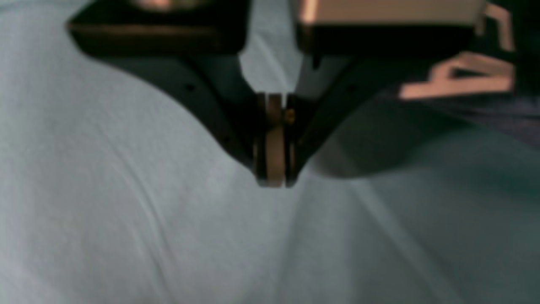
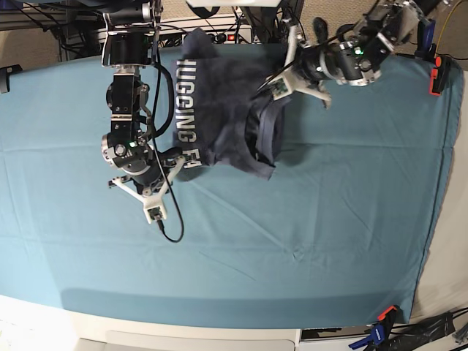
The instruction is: Fold the T-shirt properly
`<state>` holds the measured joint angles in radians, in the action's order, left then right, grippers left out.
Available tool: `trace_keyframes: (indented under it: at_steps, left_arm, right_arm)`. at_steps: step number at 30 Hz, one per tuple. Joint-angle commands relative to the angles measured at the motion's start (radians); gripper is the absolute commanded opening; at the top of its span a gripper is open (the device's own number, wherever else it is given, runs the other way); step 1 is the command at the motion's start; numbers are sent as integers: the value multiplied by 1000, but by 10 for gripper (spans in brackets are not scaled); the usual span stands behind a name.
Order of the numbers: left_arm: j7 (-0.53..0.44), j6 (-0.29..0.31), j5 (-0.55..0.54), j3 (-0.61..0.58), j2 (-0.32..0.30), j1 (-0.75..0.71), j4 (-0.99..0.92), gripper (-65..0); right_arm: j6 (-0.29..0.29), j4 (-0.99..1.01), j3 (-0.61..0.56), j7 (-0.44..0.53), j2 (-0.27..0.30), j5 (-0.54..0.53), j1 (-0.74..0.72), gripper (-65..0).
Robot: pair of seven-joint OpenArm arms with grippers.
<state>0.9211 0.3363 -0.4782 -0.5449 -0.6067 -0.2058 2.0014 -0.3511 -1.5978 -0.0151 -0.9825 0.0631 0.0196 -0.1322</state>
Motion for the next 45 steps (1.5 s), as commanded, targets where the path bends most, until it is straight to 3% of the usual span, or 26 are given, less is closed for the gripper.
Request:
trace_keyframes:
  at_steps: [1,8,19,31,45]
  left_arm:
    - [-3,6,-14,-2,-13,0,14,-650]
    - [-11,31,-40,-2,-11,-28,14,-650]
    - [-16,31,-37,-2,101,-13,16,-650]
    - [-85,27,74,-2,116,90,-24,-650]
    - [-107,27,107,-2,116,93,-80,-650]
  right_arm:
    - [3,-16,1,21,3,-3,-16,-650]
    - [3,-16,1,23,3,-5,-17,-650]
    - [3,-16,1,23,3,-5,-17,-650]
    - [2,-16,1,3,4,-5,-17,-650]
    - [-85,-16,1,-92,98,-120,5,-650]
